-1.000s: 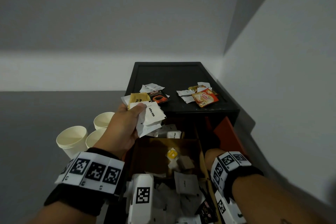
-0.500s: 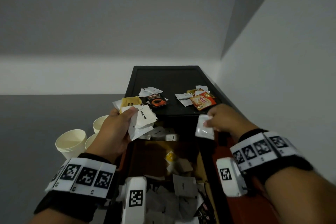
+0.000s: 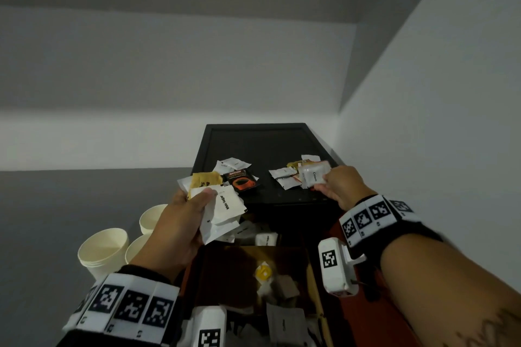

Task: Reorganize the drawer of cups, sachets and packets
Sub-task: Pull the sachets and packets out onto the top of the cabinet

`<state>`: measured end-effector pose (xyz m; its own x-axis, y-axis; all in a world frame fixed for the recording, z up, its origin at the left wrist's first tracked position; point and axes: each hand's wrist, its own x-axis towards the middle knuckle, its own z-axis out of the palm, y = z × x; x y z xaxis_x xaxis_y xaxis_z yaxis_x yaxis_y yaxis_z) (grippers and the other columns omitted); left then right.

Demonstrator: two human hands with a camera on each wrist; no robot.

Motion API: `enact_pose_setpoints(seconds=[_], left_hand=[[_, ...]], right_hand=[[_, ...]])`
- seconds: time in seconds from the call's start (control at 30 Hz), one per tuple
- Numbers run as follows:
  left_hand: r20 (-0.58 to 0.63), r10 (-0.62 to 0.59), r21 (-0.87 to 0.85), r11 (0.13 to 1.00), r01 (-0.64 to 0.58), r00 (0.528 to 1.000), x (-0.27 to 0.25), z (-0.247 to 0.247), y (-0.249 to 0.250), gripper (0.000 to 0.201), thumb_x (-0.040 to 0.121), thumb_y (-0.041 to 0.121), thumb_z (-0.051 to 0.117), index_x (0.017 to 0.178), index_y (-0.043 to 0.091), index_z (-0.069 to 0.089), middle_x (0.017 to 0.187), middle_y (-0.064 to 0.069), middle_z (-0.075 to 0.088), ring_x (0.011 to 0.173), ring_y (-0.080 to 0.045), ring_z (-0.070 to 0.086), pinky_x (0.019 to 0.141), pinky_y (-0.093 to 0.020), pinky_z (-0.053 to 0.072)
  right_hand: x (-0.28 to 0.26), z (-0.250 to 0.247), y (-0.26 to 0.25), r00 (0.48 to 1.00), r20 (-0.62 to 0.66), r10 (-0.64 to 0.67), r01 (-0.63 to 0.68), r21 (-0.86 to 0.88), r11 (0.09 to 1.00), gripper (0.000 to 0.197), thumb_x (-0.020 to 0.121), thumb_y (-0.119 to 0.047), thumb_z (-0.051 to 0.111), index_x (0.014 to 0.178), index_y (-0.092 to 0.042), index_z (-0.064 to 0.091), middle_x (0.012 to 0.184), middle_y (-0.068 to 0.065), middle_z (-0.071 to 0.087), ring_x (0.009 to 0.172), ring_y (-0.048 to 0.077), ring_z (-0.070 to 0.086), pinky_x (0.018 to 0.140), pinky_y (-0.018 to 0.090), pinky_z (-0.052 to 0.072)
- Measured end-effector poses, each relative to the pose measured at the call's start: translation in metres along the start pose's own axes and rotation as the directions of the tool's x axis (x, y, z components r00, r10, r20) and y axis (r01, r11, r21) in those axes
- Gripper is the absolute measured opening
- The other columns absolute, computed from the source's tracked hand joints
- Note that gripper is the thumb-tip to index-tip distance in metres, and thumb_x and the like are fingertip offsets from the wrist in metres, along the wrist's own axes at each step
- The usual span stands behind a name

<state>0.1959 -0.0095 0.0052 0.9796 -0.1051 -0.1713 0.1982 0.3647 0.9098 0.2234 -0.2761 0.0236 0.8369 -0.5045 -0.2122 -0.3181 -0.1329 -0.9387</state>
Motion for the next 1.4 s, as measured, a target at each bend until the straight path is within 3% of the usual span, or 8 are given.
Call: enact_pose_setpoints(seconds=[0.2, 0.37, 0.5, 0.77, 1.03, 1.17, 1.27, 1.4], left_hand=[[-0.015, 0.005, 0.024, 1.0, -0.005, 1.0, 0.003, 0.004, -0.001, 0.006, 0.095, 0.01, 0.051, 0.098, 0.015, 0.05, 0.086, -0.015, 0.066, 0.065, -0.027, 0.066, 0.041, -0.035, 0.053], [-0.018, -0.002, 0.043, 0.999, 0.003, 1.0, 0.012, 0.005, -0.002, 0.011, 0.094, 0.012, 0.053, 0.105, 0.014, 0.05, 0.092, -0.017, 0.066, 0.076, -0.031, 0.066, 0.058, -0.042, 0.057], [0.007, 0.009, 0.055, 0.998, -0.01, 1.0, 0.02, 0.01, -0.001, 0.019, 0.094, 0.011, 0.053, 0.112, 0.011, 0.052, 0.1, -0.019, 0.068, 0.085, -0.035, 0.066, 0.069, -0.046, 0.055], [0.035, -0.003, 0.074, 0.997, 0.0, 0.999, 0.03, 0.01, -0.001, 0.027, 0.095, 0.012, 0.051, 0.122, 0.009, 0.05, 0.107, -0.022, 0.067, 0.097, -0.039, 0.065, 0.081, -0.052, 0.053], [-0.026, 0.025, 0.053, 0.998, -0.024, 0.999, 0.018, -0.013, 0.006, 0.013, 0.097, 0.011, 0.046, 0.108, 0.008, 0.052, 0.092, -0.015, 0.066, 0.061, -0.023, 0.069, 0.042, -0.036, 0.053], [-0.031, 0.027, 0.041, 0.999, -0.026, 0.999, 0.01, -0.027, 0.007, 0.026, 0.098, 0.013, 0.044, 0.122, 0.005, 0.047, 0.092, -0.014, 0.065, 0.061, -0.023, 0.068, 0.04, -0.031, 0.051], [-0.028, -0.01, 0.06, 0.998, 0.012, 1.0, 0.005, -0.032, 0.003, 0.029, 0.098, 0.013, 0.043, 0.124, 0.001, 0.046, 0.096, -0.018, 0.064, 0.061, -0.027, 0.068, 0.039, -0.033, 0.051], [-0.04, -0.083, 0.097, 0.991, 0.087, 0.996, -0.006, -0.033, -0.007, 0.019, 0.098, 0.01, 0.045, 0.113, 0.0, 0.051, 0.093, -0.019, 0.064, 0.058, -0.025, 0.068, 0.039, -0.032, 0.051]], right_hand=[[0.005, 0.009, 0.005, 0.965, -0.16, -0.208, 0.116, -0.452, 0.884, 0.063, 0.086, -0.019, 0.059, 0.142, -0.013, 0.03, 0.139, 0.017, 0.031, 0.124, 0.037, 0.039, 0.099, 0.039, 0.041], [0.007, 0.025, 0.015, 0.965, 0.077, -0.25, 0.22, -0.757, 0.615, 0.094, 0.078, -0.061, 0.06, 0.148, -0.032, 0.004, 0.156, 0.009, -0.009, 0.141, 0.042, -0.002, 0.112, 0.055, 0.015], [0.022, 0.037, 0.016, 0.977, 0.136, -0.166, 0.205, -0.823, 0.529, 0.096, 0.077, -0.077, 0.044, 0.148, -0.034, -0.004, 0.157, 0.009, -0.013, 0.14, 0.047, -0.007, 0.113, 0.059, 0.01], [0.04, 0.05, 0.001, 0.982, 0.109, -0.152, 0.176, -0.808, 0.562, 0.101, 0.073, -0.078, 0.048, 0.149, -0.033, 0.001, 0.158, 0.01, -0.007, 0.141, 0.047, -0.002, 0.112, 0.059, 0.014], [0.016, 0.035, -0.007, 0.97, 0.057, -0.236, 0.217, -0.636, 0.74, 0.085, 0.08, -0.069, 0.049, 0.148, -0.035, 0.013, 0.158, 0.005, -0.003, 0.143, 0.037, 0.002, 0.114, 0.055, 0.01], [-0.05, 0.039, -0.003, 0.846, 0.203, -0.494, 0.507, -0.596, 0.623, 0.047, 0.085, -0.037, 0.06, 0.129, -0.027, 0.047, 0.134, 0.005, 0.041, 0.12, 0.024, 0.044, 0.096, 0.035, 0.039], [-0.099, 0.048, 0.016, 0.73, 0.651, -0.207, 0.652, -0.574, 0.495, 0.029, 0.085, -0.035, 0.063, 0.11, -0.022, 0.059, 0.109, 0.001, 0.057, 0.093, 0.015, 0.057, 0.078, 0.03, 0.048], [-0.119, 0.076, 0.05, 0.578, 0.809, 0.106, 0.754, -0.58, 0.309, 0.028, 0.086, -0.028, 0.062, 0.102, -0.005, 0.061, 0.087, 0.008, 0.056, 0.076, 0.018, 0.053, 0.065, 0.029, 0.044]])
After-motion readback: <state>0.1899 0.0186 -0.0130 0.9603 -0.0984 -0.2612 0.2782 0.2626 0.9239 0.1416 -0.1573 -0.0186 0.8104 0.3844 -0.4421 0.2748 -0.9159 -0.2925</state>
